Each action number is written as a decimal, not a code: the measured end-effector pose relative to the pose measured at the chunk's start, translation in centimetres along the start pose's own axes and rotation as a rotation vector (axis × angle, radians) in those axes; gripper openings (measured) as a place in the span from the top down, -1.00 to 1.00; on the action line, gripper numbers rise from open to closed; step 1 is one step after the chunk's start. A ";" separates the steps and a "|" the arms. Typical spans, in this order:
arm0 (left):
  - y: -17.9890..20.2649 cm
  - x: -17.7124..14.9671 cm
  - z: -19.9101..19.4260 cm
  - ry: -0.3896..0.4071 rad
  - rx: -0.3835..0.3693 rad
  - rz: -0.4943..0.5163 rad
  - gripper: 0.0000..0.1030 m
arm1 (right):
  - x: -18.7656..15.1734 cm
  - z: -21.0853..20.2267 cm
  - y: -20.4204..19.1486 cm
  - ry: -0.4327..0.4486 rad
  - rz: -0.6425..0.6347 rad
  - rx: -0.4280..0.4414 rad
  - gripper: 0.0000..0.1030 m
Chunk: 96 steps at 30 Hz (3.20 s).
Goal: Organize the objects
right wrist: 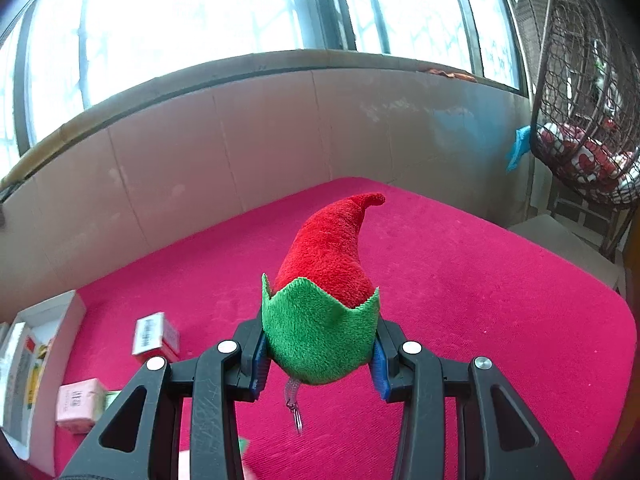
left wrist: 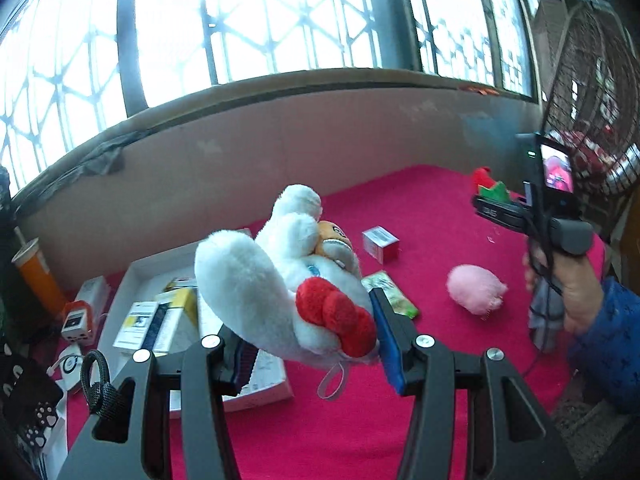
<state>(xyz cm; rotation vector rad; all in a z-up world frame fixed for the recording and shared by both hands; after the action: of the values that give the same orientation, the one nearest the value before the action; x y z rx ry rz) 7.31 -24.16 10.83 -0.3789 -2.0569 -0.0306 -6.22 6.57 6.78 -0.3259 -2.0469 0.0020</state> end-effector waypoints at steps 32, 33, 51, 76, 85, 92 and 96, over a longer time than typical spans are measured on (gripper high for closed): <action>-18.5 -2.7 -4.4 0.090 0.166 -0.348 0.02 | 1.7 -9.0 -19.7 0.065 -0.269 0.315 0.16; -19.0 -2.7 -4.2 0.087 0.161 -0.360 0.02 | 1.7 -9.0 -20.7 0.044 -0.271 0.344 0.16; -23.9 1.7 8.5 -0.003 0.092 -0.447 0.02 | -5.0 -6.2 -36.5 -0.270 -0.435 0.631 0.15; -25.5 1.8 9.3 0.038 0.167 -0.528 -0.88 | -5.5 -6.0 -35.6 -0.238 -0.396 0.632 -0.71; -21.6 2.9 4.6 0.149 0.108 -0.502 -0.88 | -2.6 -8.2 -28.9 -0.135 -0.262 0.628 -0.90; -16.0 3.7 3.8 0.141 -0.015 -0.448 -0.89 | -0.3 -9.3 -20.0 -0.055 -0.128 0.560 -0.99; -12.3 3.8 4.8 0.098 -0.086 -0.397 -0.89 | 0.5 -8.9 -14.6 -0.040 -0.077 0.477 -1.00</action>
<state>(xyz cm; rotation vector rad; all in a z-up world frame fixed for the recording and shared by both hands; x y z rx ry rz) -1.87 -34.01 13.33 -0.0158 -2.0076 -0.3719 -2.07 -8.56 13.55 0.0515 -2.0230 0.4448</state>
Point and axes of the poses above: each gripper's, at about its wrist camera, not at the fingertips, and z roughly the way its jaws point, y to its right, x to its top, the point moved 2 cm from there along z, roughly the way its jaws point
